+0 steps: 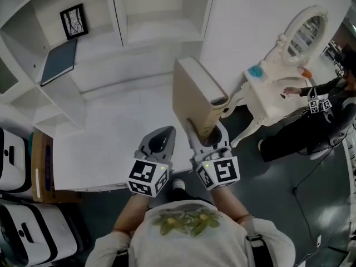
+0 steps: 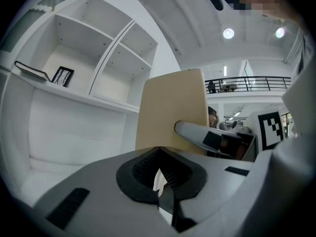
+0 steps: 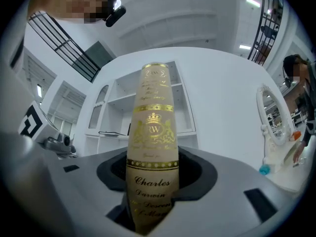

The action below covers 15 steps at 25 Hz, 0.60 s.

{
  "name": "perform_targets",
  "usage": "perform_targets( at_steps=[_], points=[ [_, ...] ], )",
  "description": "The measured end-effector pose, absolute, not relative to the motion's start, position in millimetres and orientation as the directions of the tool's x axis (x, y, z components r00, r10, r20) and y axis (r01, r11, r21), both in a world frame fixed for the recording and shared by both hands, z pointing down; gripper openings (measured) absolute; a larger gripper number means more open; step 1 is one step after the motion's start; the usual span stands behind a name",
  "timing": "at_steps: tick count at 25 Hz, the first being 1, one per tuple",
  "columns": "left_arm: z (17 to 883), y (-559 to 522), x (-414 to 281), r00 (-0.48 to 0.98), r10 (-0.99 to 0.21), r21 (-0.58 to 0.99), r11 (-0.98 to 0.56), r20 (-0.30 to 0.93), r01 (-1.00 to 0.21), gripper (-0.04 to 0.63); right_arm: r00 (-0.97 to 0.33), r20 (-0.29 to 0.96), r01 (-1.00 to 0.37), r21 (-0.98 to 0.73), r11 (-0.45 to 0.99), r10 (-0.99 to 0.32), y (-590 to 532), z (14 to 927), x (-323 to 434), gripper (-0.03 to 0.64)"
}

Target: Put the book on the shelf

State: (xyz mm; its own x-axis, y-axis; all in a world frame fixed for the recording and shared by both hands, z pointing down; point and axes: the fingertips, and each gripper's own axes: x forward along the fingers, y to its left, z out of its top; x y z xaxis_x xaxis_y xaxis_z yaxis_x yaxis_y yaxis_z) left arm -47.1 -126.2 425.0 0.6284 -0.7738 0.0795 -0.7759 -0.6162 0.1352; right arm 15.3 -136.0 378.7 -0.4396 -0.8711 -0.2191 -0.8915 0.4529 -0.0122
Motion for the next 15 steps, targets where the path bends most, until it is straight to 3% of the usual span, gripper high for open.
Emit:
perform_targets(
  at_steps=[15],
  points=[
    [411.9,-184.1,-50.2,0.612,-0.787,0.114,-0.603,0.073,-0.79,0.028,-0.399,-0.297,-0.907,-0.013,0.422,-0.868,-201.9,343.5,23.5,0.225]
  ],
)
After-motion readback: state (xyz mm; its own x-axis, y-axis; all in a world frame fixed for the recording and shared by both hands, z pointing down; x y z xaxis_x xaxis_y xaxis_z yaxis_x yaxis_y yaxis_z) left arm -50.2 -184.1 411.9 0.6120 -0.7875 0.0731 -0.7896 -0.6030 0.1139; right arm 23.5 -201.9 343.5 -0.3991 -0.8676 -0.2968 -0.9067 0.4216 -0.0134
